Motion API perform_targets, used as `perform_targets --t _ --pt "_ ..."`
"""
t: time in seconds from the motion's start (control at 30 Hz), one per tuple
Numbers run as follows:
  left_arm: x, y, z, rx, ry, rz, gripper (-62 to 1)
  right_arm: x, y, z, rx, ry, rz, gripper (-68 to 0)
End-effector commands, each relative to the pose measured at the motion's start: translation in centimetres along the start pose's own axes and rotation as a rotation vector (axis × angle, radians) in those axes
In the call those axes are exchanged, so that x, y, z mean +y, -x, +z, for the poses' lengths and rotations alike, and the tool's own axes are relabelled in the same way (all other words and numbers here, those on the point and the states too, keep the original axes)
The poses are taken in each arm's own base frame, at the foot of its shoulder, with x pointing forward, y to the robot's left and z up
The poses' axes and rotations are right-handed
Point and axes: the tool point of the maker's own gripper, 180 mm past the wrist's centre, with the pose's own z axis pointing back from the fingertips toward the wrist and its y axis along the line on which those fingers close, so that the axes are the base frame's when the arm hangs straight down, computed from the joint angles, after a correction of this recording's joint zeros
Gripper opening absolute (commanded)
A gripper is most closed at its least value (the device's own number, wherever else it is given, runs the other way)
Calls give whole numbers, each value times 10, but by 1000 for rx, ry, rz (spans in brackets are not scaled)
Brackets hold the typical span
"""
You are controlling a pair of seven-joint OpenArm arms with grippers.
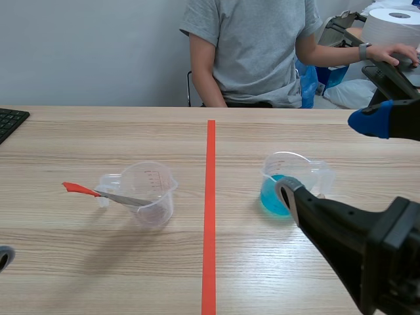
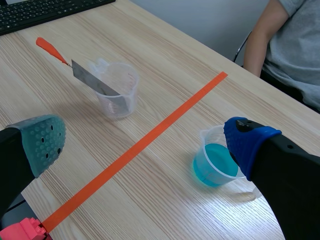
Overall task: Do the redox reaction experiment.
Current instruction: 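Return to the home posture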
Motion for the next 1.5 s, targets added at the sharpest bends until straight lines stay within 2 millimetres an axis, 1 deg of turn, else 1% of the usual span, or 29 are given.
perform_targets --t 0.0,0.13,0.27,0.4,0.63,1.47 --pt "5 -18 -5 -52 -13 -19 14 -2 -6 -1 -26 7 1 4" --pt "10 -44 -14 -101 -25 -60 14 -2 -6 -1 -23 7 1 4" --pt "16 -66 -19 -159 -46 -84 14 -2 -6 -1 -23 7 0 4" --pt "20 -78 -20 -200 -64 -93 14 -2 -6 -1 -23 7 0 4" --pt "19 -80 -18 -235 -72 -70 14 -2 -6 -1 -23 7 0 4" --pt "19 -77 -18 -220 -73 -68 14 -2 -6 -1 -23 7 0 4"
